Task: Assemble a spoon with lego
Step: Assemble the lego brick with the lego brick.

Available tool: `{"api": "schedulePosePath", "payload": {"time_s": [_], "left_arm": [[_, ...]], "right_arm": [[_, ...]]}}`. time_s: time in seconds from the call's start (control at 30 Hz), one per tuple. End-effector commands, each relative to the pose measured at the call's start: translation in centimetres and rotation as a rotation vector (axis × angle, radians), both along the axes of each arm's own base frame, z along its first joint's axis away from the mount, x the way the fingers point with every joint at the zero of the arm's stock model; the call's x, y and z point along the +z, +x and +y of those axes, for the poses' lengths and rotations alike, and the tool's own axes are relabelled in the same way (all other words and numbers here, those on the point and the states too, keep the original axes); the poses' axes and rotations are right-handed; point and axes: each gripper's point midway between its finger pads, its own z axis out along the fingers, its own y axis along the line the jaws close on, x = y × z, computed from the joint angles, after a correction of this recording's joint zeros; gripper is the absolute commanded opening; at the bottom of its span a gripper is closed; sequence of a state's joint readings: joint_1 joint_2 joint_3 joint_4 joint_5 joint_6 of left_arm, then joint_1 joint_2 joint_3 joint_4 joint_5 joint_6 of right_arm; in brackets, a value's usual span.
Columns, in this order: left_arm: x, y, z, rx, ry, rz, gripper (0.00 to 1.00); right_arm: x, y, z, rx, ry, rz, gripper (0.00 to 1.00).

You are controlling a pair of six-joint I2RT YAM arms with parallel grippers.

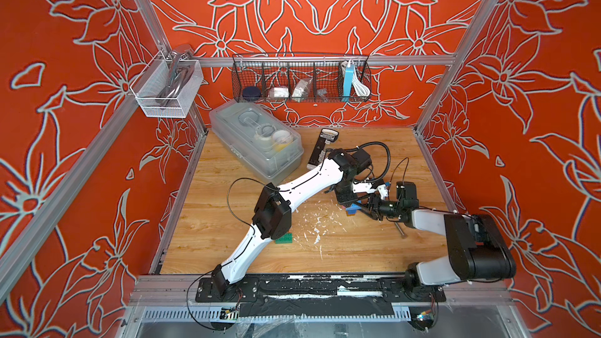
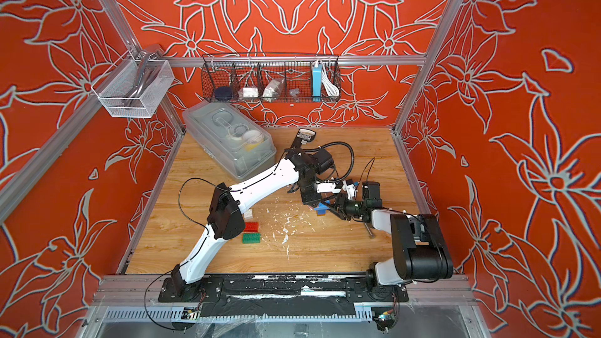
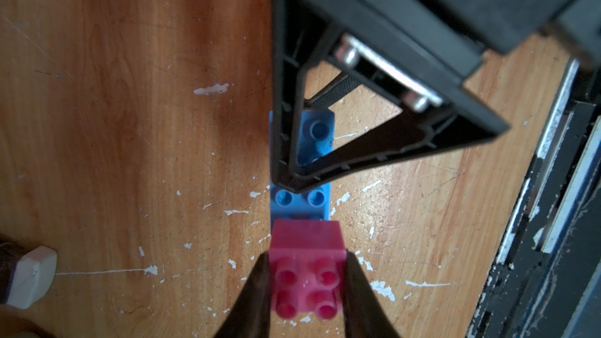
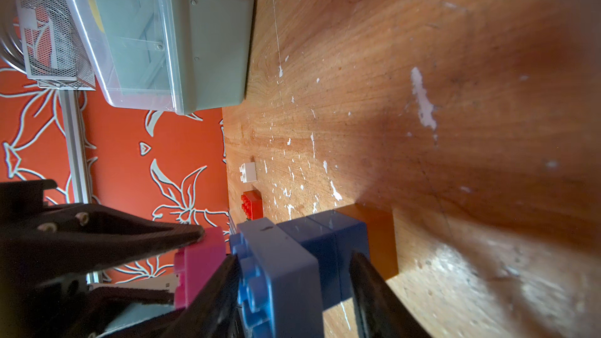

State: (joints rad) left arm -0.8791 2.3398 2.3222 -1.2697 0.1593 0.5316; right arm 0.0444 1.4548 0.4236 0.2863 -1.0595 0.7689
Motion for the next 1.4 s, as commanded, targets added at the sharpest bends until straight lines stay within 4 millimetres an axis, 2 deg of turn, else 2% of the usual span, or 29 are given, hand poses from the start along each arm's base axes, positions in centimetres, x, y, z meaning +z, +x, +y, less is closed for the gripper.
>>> {"api": "schedulePosePath", "payload": {"time_s": [0.0,0.27,0.6,1.13,1.37], "left_arm": [[-0.9,-0.4,-0.3,-0.022,0.006,0.027,0.0],[-1.7,-0.4,-0.1,-0.025,0.027,0.028,0.0],[-1.3,0.0,0.3,-0.022,0.039,-0.001,0.0],[-3.0,-0.6,0.7,-0.014,0.095,0.009,0.0],[-2.1,-0.5,0.3,-0.061,0.058,-0.052,0.0]], "right_arm": [[-0.4,-0.6,0.1,0.019,0.004,0.008,0.57],[-0.6,-0.6,0.1,0.02,-0.002,0.014,0.56],[-0.9,-0.7,0.1,0.02,-0.011,0.026,0.53],[-1.4,-0.8,0.0,0.021,-0.022,0.046,0.51],[-1.7,-0.9,-0.1,0.023,-0.034,0.053,0.5]]}}
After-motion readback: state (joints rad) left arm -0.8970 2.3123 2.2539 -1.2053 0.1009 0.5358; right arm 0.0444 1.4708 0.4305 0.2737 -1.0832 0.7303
